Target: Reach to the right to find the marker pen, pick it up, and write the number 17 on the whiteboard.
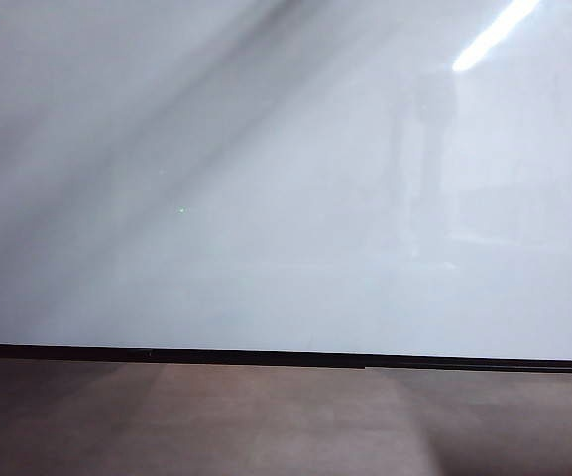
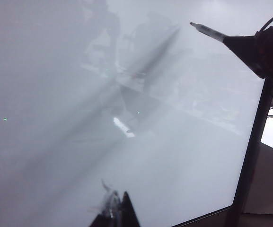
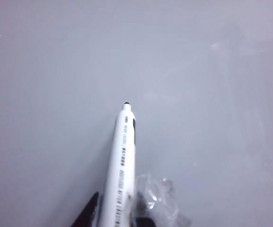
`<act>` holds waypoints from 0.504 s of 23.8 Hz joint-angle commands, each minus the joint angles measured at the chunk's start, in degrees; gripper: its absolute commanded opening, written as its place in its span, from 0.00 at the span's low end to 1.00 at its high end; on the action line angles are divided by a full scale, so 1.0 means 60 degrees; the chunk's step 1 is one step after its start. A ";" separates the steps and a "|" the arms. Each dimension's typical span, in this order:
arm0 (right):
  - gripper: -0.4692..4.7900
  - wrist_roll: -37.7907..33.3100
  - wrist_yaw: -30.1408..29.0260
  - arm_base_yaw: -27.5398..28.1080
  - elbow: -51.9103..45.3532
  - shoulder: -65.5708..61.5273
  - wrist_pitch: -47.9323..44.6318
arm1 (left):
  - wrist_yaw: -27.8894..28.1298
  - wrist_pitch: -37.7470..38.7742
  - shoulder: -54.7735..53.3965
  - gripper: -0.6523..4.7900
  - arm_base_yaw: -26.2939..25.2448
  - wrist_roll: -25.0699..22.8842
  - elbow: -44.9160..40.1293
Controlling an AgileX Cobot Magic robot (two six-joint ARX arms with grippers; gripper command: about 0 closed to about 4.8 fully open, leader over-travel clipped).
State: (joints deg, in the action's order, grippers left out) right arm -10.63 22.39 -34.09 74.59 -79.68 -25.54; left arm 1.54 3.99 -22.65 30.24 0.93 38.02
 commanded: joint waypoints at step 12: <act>0.07 0.0036 -0.0076 0.0310 0.0058 -0.0069 -0.0328 | -0.0040 -0.0117 0.0000 0.11 -0.0007 -0.0040 0.0087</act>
State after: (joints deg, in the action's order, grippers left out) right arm -10.63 22.26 -32.18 74.61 -80.18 -26.24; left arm 1.54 3.99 -22.63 30.24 0.93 38.02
